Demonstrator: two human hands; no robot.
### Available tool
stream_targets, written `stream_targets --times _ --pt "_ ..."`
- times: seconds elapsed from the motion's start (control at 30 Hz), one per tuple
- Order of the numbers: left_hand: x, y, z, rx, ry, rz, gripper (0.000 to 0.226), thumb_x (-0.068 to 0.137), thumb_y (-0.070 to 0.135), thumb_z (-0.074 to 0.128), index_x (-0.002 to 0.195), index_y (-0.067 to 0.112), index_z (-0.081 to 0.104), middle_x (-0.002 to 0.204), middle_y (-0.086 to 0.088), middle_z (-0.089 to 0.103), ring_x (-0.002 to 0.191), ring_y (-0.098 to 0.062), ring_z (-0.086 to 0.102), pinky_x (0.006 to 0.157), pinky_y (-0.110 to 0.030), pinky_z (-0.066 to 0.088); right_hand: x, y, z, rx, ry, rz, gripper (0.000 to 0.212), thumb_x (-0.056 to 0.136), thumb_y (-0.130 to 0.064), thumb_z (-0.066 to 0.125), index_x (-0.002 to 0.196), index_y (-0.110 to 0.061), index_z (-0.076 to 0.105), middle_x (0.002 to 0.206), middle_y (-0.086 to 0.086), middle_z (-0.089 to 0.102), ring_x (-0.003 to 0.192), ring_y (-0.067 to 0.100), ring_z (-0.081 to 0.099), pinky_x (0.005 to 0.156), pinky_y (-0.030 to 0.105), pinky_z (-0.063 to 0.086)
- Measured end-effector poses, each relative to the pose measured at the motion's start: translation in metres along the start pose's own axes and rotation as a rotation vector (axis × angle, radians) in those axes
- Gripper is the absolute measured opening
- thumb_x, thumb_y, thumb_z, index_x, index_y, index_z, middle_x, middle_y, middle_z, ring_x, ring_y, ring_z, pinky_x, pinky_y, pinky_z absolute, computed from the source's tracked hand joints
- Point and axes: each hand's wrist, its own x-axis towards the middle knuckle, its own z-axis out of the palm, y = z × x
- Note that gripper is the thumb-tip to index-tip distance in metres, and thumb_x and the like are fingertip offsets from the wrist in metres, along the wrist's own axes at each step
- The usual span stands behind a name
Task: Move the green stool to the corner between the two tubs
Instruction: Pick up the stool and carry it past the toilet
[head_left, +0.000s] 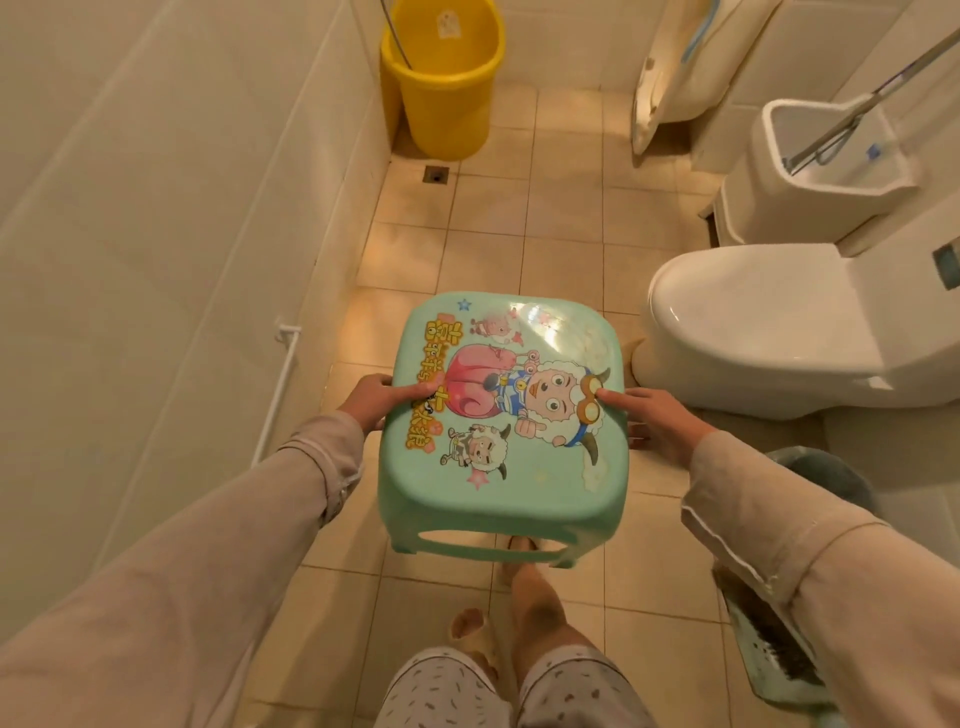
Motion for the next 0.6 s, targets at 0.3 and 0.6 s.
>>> stream_targets --times 0.3,0.6 --pt "0.087 0.09 0.023 0.067 -0.002 -0.024 0.053 0.075 0.024 0.07 0.118 -0.002 0.056 0.118 -0.021 0.065 0.075 -0.019 0.062 0.062 -0.026 0.049 0.079 -0.088 -0.051 -0.044 0.02 0.03 0.058 0.078 -0.04 0.065 0.122 -0.005 0.055 0.098 0.006 0.069 0.078 0.015 0.065 0.054 0.021 0.049" --pt "0.154 0.187 0.026 0.035 -0.004 0.031 0.057 0.075 0.024 0.071 0.123 0.0 0.054 0.122 -0.019 0.064 0.096 -0.027 0.062 0.088 -0.037 0.05 0.137 -0.188 -0.091 -0.019 0.09 -0.059 0.053 0.077 -0.041 0.064 0.115 -0.005 0.059 0.088 0.004 0.069 0.075 0.02 0.064 0.063 0.029 0.05"
